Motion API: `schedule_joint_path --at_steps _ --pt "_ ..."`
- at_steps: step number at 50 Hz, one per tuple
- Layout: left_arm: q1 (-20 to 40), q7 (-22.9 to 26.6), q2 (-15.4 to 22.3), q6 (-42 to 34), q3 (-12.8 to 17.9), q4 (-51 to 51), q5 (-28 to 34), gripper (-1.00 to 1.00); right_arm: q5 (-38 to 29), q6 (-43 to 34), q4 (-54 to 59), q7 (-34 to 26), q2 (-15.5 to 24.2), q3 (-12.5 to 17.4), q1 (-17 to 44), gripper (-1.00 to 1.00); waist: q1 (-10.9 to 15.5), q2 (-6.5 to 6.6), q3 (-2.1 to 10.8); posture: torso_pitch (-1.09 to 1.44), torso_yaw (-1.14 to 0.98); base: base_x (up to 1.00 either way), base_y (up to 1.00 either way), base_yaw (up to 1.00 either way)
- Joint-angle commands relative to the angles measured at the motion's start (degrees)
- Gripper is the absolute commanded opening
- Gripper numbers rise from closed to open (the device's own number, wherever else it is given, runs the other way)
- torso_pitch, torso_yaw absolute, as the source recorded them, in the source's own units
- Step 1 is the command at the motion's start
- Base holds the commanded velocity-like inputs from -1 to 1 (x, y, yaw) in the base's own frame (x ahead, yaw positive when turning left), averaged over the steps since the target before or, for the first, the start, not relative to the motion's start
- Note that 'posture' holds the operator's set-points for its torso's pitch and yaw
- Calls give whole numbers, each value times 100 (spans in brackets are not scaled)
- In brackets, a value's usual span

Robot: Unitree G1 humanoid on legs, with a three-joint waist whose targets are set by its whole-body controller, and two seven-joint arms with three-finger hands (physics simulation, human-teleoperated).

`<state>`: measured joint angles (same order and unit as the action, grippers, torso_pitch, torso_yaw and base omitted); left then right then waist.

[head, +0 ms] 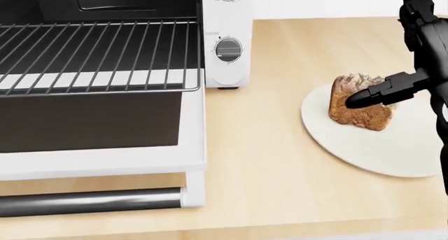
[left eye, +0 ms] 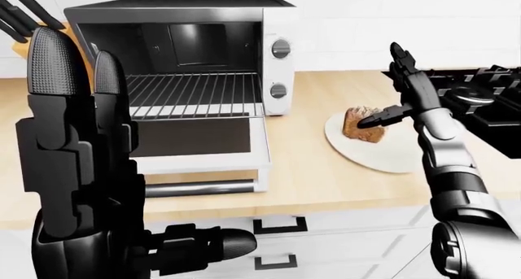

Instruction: Place the bread on the rack of the toaster oven.

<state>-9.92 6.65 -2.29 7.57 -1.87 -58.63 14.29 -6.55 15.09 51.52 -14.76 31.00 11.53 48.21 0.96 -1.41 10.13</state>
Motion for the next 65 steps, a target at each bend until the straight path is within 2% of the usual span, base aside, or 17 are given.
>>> schedule_joint_path --at_steps 1,7,27,35,65 --pt "52 -17 -5 79 -6 -137 -17 100 19 187 -189 50 87 49 209 100 1 -33 61 -20 0 0 0 0" --pt "64 -9 -13 66 -5 -137 -13 100 -129 439 382 83 146 -22 438 100 4 -37 67 -20 0 0 0 0" --pt "51 -23 3 73 18 -137 -52 100 -390 424 796 -153 162 -124 754 100 21 -44 63 -20 0 0 0 0" --pt "56 -29 12 68 38 -137 -67 100 -531 609 1242 -58 153 -165 878 100 26 -41 64 -20 0 0 0 0" --pt "51 -10 -6 66 -8 -137 -16 100 -686 822 1825 259 139 -176 883 100 48 -52 69 -20 0 0 0 0"
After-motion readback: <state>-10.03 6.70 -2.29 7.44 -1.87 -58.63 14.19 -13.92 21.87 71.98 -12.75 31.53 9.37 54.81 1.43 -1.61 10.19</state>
